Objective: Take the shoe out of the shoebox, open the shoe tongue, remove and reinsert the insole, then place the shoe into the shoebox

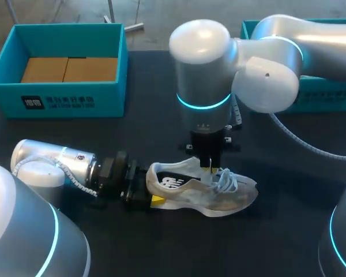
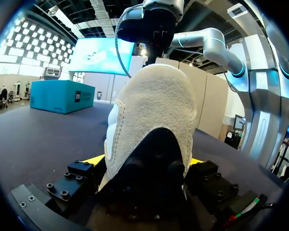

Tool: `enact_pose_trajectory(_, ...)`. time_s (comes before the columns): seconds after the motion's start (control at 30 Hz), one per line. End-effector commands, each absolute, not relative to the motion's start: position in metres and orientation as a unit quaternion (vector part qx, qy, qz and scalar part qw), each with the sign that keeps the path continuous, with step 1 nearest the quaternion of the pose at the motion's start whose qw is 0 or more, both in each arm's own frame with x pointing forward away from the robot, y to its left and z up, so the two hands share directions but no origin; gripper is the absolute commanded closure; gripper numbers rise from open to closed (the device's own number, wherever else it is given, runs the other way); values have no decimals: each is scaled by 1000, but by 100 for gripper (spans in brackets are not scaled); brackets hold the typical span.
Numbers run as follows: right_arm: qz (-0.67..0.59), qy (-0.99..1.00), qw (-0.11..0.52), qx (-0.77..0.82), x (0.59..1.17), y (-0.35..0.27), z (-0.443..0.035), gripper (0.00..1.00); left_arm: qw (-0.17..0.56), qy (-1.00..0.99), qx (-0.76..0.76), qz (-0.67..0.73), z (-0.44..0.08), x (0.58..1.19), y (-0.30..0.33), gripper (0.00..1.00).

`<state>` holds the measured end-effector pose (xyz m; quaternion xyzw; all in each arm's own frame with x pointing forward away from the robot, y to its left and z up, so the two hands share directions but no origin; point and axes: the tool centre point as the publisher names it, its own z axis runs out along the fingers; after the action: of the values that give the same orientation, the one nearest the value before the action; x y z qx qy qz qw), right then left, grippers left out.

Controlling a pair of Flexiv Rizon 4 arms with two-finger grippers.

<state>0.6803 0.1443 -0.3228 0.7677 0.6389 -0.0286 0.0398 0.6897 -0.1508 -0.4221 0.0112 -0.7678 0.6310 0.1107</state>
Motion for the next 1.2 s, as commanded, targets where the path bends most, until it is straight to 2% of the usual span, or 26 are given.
enact_pose_trajectory(0.03, 5, 521, 27, 853, 674, 135, -323, 100, 110, -768, 12, 631, -426, 691, -149, 100)
enact_pose_trajectory(0.47, 107, 537, -52, 835, 664, 93, -320, 100, 110, -768, 12, 631, -426, 691, -149, 100)
enact_pose_trajectory(1.2, 168, 496, -111, 845, 657, 42, -338, 100, 110, -768, 12, 631, -426, 691, -149, 100)
